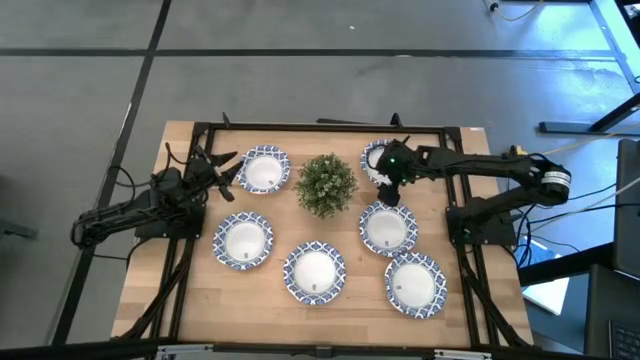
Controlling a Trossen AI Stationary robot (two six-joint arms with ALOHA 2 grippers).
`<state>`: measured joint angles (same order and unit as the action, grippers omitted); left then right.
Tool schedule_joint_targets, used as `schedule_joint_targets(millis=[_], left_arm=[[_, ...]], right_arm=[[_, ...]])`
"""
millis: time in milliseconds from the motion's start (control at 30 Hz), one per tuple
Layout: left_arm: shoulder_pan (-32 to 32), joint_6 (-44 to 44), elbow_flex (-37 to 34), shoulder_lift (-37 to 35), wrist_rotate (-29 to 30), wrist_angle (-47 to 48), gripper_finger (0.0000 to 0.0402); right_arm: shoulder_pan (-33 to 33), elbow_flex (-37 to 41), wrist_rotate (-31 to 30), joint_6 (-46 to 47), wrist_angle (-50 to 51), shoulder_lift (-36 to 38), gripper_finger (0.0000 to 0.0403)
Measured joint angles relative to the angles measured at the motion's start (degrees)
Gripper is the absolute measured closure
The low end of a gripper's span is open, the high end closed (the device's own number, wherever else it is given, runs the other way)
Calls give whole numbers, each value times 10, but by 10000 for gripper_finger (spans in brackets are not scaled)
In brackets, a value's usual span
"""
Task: Nest bowls inside each other
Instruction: Stack the white bowl on top of the other white bowl
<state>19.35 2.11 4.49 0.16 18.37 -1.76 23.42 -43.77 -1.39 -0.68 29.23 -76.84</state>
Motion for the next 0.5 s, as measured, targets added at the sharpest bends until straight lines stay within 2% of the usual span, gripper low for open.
schedule_joint_targets(millis=[333, 500], left_arm=[[0, 0, 0, 0, 0, 0, 240], [0, 0, 0, 0, 0, 0, 240]], right_arm=[[4, 0, -11, -17, -22, -39, 122], [17, 0, -36, -31, -26, -53, 122]])
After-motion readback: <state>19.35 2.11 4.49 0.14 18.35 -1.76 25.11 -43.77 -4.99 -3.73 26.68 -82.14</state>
